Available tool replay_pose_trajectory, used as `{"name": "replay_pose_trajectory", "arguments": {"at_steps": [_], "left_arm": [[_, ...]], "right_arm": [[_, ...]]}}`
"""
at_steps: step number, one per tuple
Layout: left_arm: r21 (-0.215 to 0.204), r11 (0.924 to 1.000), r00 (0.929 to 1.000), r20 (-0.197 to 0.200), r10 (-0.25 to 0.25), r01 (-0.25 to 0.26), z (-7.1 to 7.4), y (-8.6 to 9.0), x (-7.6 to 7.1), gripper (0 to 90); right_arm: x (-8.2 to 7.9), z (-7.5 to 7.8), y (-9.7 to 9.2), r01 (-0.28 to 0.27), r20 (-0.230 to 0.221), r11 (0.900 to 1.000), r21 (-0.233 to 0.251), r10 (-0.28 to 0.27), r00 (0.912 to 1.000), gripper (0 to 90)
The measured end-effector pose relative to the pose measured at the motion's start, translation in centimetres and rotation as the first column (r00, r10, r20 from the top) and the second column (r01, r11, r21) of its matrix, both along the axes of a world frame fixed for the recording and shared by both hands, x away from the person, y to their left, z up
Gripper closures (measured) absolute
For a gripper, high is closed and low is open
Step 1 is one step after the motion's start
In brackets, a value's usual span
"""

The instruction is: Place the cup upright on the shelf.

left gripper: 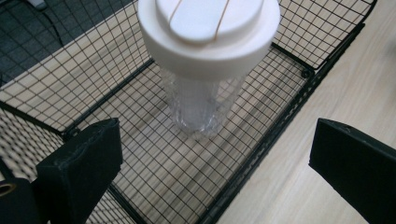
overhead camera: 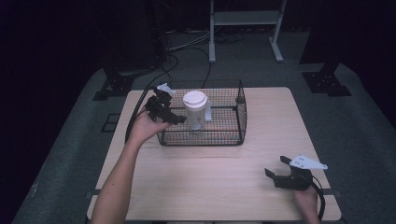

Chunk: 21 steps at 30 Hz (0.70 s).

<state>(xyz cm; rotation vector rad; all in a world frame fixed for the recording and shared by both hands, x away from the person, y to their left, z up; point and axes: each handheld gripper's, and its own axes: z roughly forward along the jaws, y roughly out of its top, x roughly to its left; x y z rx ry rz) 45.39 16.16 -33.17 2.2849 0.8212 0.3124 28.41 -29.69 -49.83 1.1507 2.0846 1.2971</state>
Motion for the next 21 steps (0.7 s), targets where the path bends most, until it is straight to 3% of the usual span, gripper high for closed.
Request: {"name": "replay_pose_trajectory", "arguments": {"at_steps": [9,21], "left_arm": [[-0.021,0.9995,0.9993,0.029,-0.025,0.025,0.0,0.9,-2.3,1.8],[-0.051,0.9948,0.9940,0.069,-0.085,0.088,-0.3,0.6,-5.5,1.8]], "right_arm": [[0.0,0.0,0.0,0.002,-0.002,1.0000,-0.001,-0.002,1.0000,12.9],[0.0,0.0,0.0,0.003,-0.003,1.0000,-0.005,-0.003,1.0000,12.9]]}}
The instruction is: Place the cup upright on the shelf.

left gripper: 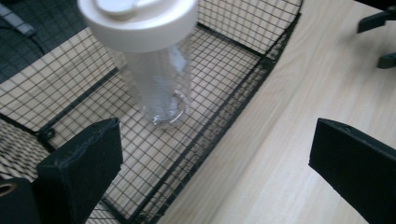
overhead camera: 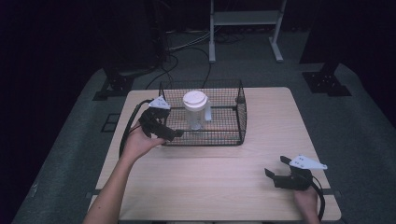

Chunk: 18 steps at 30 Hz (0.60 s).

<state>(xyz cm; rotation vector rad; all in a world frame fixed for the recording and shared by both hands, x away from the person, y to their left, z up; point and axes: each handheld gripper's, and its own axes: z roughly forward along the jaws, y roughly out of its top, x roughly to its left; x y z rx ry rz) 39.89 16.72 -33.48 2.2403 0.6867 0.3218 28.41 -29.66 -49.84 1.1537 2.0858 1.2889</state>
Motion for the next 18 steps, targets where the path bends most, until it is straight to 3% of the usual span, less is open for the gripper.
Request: {"name": "replay_pose_trajectory", "arguments": {"at_steps": [18], "left_arm": [[-0.026,0.9980,0.9981,0.020,-0.058,0.058,-0.8,0.0,-3.9,1.8]], "right_arm": [[0.0,0.0,0.0,0.002,0.000,1.0000,-0.004,-0.002,1.0000,12.9]]}}
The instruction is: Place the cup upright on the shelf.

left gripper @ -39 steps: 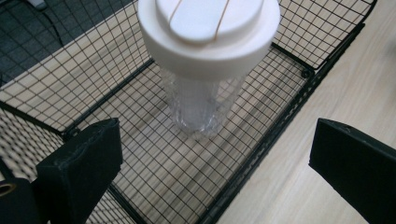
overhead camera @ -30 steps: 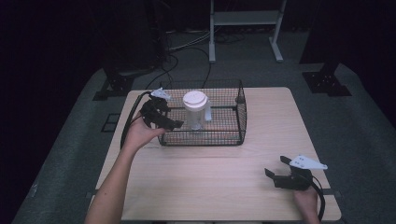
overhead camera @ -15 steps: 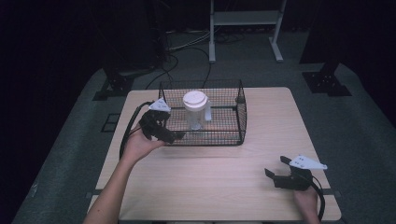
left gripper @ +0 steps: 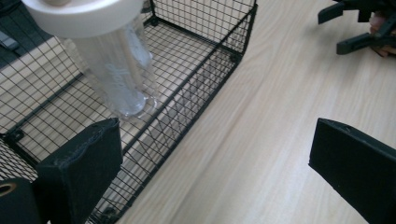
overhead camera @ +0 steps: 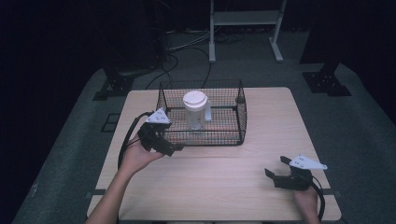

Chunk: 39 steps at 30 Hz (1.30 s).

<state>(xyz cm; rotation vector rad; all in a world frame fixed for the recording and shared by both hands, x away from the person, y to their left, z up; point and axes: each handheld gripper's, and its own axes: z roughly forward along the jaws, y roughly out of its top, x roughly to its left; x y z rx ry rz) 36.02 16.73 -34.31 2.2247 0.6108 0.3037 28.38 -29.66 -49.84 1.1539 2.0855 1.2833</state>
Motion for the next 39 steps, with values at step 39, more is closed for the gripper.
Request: {"name": "replay_pose_trajectory", "arguments": {"at_steps": [39], "left_arm": [[-0.083,0.9966,1.0000,0.004,-0.001,0.001,-4.3,1.8,-5.1,1.8]], "right_arm": [[-0.1,0.0,0.0,0.006,0.004,1.0000,-0.001,-0.006,1.0000,12.9]]}}
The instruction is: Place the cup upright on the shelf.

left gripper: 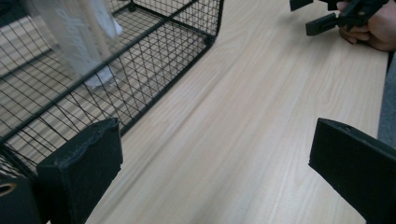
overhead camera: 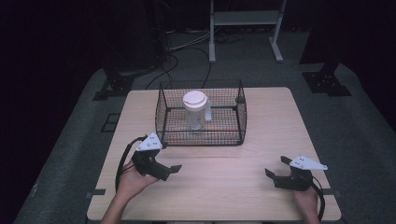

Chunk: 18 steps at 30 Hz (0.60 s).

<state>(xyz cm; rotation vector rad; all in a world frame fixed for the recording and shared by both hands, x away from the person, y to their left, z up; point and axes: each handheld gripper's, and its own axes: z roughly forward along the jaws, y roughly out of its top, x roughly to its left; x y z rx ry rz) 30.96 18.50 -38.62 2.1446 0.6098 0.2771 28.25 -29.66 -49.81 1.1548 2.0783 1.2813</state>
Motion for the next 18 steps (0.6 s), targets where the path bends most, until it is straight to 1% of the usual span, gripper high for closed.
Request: {"name": "replay_pose_trajectory", "arguments": {"at_steps": [3,5,6,10,16,18], "left_arm": [[0.006,1.0000,1.0000,-0.003,0.004,-0.004,-0.3,0.2,-0.1,1.8],[0.001,1.0000,1.0000,-0.004,0.007,-0.007,-0.5,0.4,-0.2,1.8],[-0.007,0.9999,0.9999,-0.009,0.009,-0.009,-0.6,0.5,-0.2,1.8],[-0.014,0.9998,0.9997,-0.021,0.014,-0.015,-1.2,0.7,-0.3,1.8],[-0.010,0.9997,0.9996,-0.017,0.021,-0.022,-2.0,0.8,-0.7,1.8],[-0.023,0.9994,0.9994,-0.023,0.024,-0.025,-2.3,1.0,-0.7,1.8]], "right_arm": [[0.0,0.0,0.0,0.002,0.000,1.0000,0.000,-0.002,1.0000,12.9],[0.0,0.0,0.0,0.001,0.001,1.0000,0.000,-0.001,1.0000,12.9],[0.0,0.0,0.0,0.002,0.001,1.0000,0.001,-0.002,1.0000,12.9],[0.0,0.0,0.0,0.002,0.001,1.0000,0.003,-0.002,1.0000,12.9],[0.0,0.0,0.0,0.003,0.002,1.0000,0.001,-0.003,1.0000,12.9],[0.0,0.0,0.0,0.004,0.002,1.0000,0.000,-0.004,1.0000,12.9]]}}
